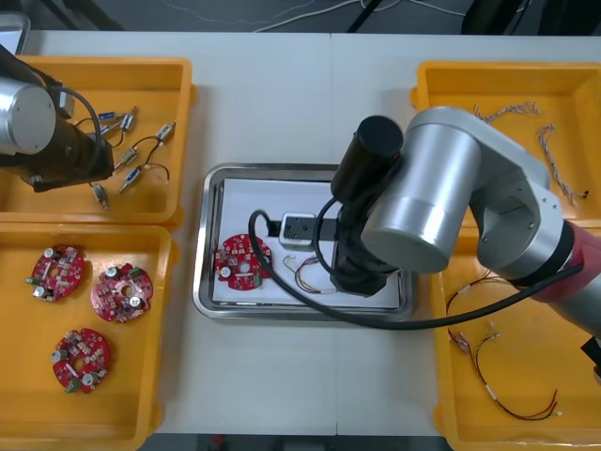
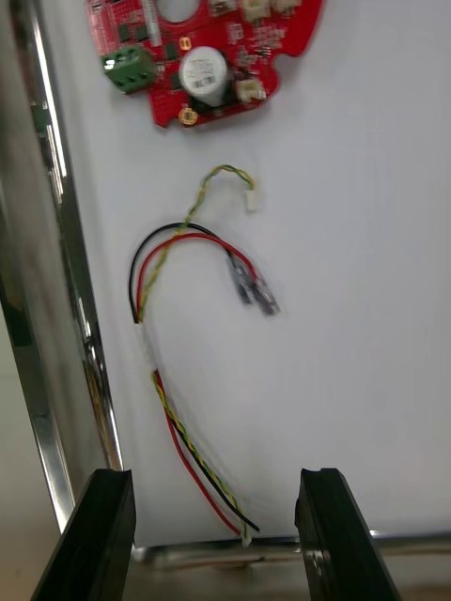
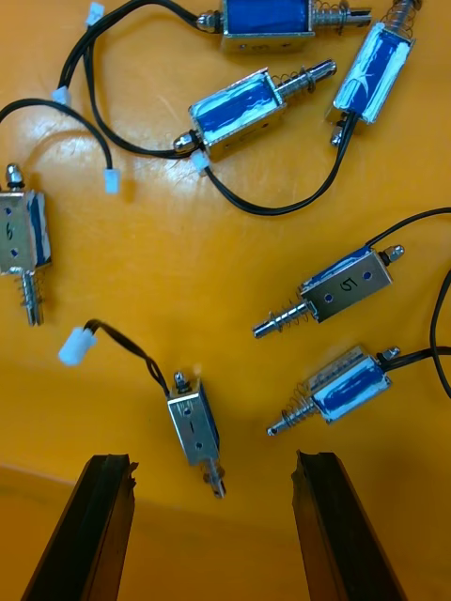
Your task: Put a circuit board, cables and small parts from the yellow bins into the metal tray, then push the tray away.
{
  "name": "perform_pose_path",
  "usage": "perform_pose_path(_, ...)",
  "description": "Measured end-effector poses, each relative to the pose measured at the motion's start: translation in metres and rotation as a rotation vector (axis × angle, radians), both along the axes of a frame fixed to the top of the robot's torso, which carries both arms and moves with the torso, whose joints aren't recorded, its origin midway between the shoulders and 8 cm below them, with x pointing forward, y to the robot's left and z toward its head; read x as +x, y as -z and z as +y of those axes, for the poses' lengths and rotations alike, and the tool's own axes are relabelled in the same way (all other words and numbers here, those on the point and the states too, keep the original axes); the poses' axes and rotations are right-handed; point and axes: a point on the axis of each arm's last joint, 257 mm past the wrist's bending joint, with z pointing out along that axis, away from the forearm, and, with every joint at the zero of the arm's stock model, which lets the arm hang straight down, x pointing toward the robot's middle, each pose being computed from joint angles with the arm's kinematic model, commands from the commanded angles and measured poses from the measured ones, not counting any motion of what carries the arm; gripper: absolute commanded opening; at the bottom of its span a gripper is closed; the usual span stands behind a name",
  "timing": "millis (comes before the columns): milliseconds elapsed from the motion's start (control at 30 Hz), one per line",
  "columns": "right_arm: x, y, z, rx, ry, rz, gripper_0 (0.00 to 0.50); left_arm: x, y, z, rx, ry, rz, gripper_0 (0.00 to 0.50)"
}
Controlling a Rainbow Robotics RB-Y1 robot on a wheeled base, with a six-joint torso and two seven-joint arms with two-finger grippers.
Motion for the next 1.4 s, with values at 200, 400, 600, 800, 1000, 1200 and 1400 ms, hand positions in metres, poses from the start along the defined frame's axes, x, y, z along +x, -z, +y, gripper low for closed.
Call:
perform_pose_path(200, 0.014, -0.026, -0.026, 0.067, 0.190, 0.002, 0.500, 0.007, 0.012, 0.006, 0.055, 0.044, 0.005, 0.500)
perform_pose_path(400, 0.027, -0.049, -0.053, 0.132, 0.386, 0.004, 0.500, 0.008, 0.018, 0.004, 0.050, 0.046, -0.005, 0.500)
perform_pose_path(600, 0.034, -0.071, -0.074, 0.187, 0.504, 0.010, 0.500, 0.006, 0.027, 0.007, 0.049, 0.043, -0.004, 0.500)
perform_pose_path(800, 0.040, -0.087, -0.098, 0.225, 0.607, 0.008, 0.500, 0.004, 0.033, 0.009, 0.046, 0.041, -0.006, 0.500)
perform_pose_path(1000, 0.045, -0.102, -0.126, 0.229, 0.657, -0.005, 0.500, 0.003, 0.036, 0.010, 0.045, 0.039, 0.000, 0.500)
perform_pose_path(1200, 0.056, -0.116, -0.157, 0.271, 0.746, 0.006, 0.500, 0.002, 0.043, 0.012, 0.043, 0.031, 0.009, 0.500)
perform_pose_path(1400, 0.065, -0.125, -0.181, 0.298, 0.821, 0.006, 0.500, 0.006, 0.047, 0.013, 0.039, 0.025, 0.001, 0.500)
